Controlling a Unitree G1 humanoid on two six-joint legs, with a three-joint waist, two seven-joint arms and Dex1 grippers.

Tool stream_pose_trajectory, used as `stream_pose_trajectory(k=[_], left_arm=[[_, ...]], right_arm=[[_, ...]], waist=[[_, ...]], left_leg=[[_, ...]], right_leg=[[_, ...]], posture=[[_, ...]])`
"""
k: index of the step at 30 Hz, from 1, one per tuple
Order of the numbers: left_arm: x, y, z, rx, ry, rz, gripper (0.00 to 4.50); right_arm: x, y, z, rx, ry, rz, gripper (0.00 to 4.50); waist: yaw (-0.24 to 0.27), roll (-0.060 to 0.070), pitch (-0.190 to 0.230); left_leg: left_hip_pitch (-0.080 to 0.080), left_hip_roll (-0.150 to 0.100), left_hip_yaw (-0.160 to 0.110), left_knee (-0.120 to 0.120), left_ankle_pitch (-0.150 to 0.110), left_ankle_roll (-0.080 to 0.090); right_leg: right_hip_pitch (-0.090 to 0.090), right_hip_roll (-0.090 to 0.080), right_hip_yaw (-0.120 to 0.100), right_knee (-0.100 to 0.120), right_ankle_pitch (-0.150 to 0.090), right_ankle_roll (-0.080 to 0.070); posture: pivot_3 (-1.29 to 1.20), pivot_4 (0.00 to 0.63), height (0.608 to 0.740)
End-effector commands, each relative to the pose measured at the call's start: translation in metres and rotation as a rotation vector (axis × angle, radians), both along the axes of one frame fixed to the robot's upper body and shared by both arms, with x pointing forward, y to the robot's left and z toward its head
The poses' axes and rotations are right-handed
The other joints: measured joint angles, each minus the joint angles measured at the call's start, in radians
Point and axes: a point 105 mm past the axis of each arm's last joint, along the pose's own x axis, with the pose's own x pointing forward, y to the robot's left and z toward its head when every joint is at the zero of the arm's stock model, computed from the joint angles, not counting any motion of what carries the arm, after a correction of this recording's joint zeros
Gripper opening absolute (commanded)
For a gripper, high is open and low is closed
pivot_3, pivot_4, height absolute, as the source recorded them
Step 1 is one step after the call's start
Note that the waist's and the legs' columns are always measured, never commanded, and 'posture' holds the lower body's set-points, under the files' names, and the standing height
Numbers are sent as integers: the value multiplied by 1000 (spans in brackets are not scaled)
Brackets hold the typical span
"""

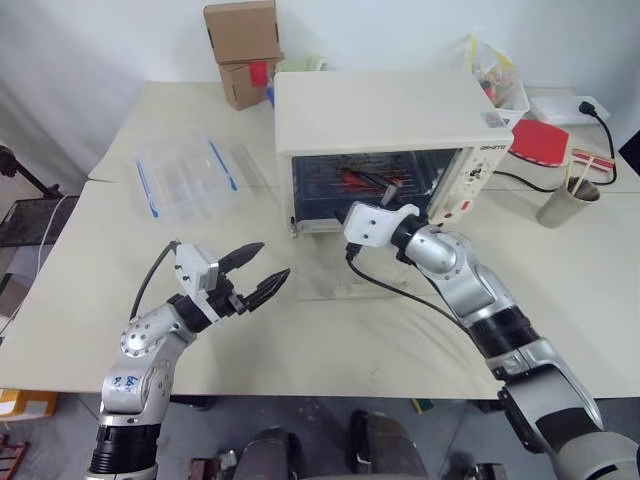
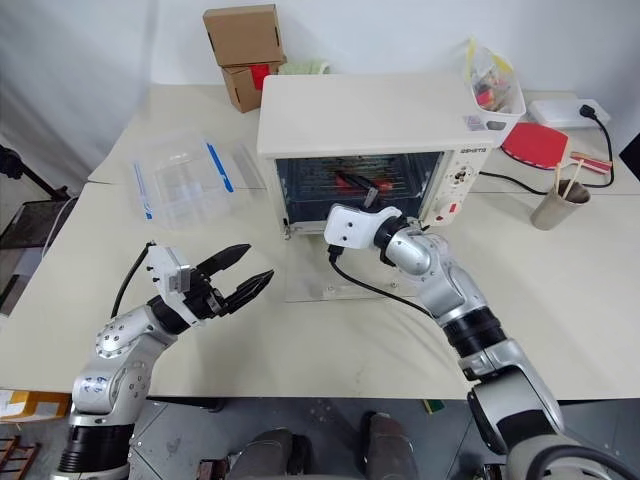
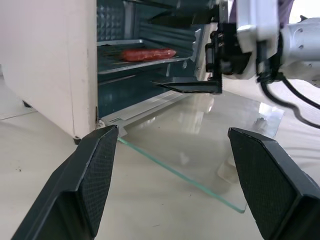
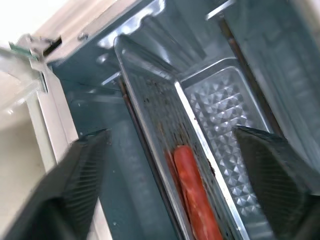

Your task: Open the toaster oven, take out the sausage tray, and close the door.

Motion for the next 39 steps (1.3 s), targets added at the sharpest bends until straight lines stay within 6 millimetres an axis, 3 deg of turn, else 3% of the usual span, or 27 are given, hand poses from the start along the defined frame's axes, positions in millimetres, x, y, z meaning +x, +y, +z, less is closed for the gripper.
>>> stream_pose_trajectory(k=[1,4,16,21,31,36,39], left_arm=[[-7,2,10,-8,-48,5,3742],[-8,4,9,-10,-44,16,3742],[-5,2,11,-16,-64,-2,3742],[7,-7,17,-2,-96,-58,3742],[53,-35,54,-33,-178,-168,3742],[69,-34,69,-80,-183,-150,3742],[76,-31,73,-76,-178,-146,3742]], right_arm=[[4,0,9,-17,-68,-2,2713],[11,-3,11,-36,-91,-42,1758],[19,-1,6,-77,-81,-59,1758],[22,-5,3,-90,-82,-78,207],[22,-1,23,-84,-150,-70,207],[18,-1,26,-98,-162,-52,207],[5,0,22,-110,-157,-7,207]], waist=[[-4,0,0],[-7,0,0],[-8,0,0],[-8,0,0],[-7,-2,-1],[-8,-2,-1],[-5,-3,-1]], left_leg=[[0,0,0,0,0,0],[0,0,0,0,0,0],[0,1,0,0,0,0],[0,1,0,0,0,0],[-1,1,0,0,0,-1],[-1,1,0,0,0,-1],[-2,1,0,0,0,0]], right_leg=[[0,0,0,0,0,0],[0,0,0,0,0,0],[0,0,0,0,0,0],[0,0,0,0,0,0],[0,2,-1,0,0,0],[-1,2,-1,0,0,0],[-1,2,-2,0,0,0]], posture=[[0,150,740],[0,150,740],[0,150,740],[0,150,740],[0,150,740],[0,150,740],[0,150,740]])
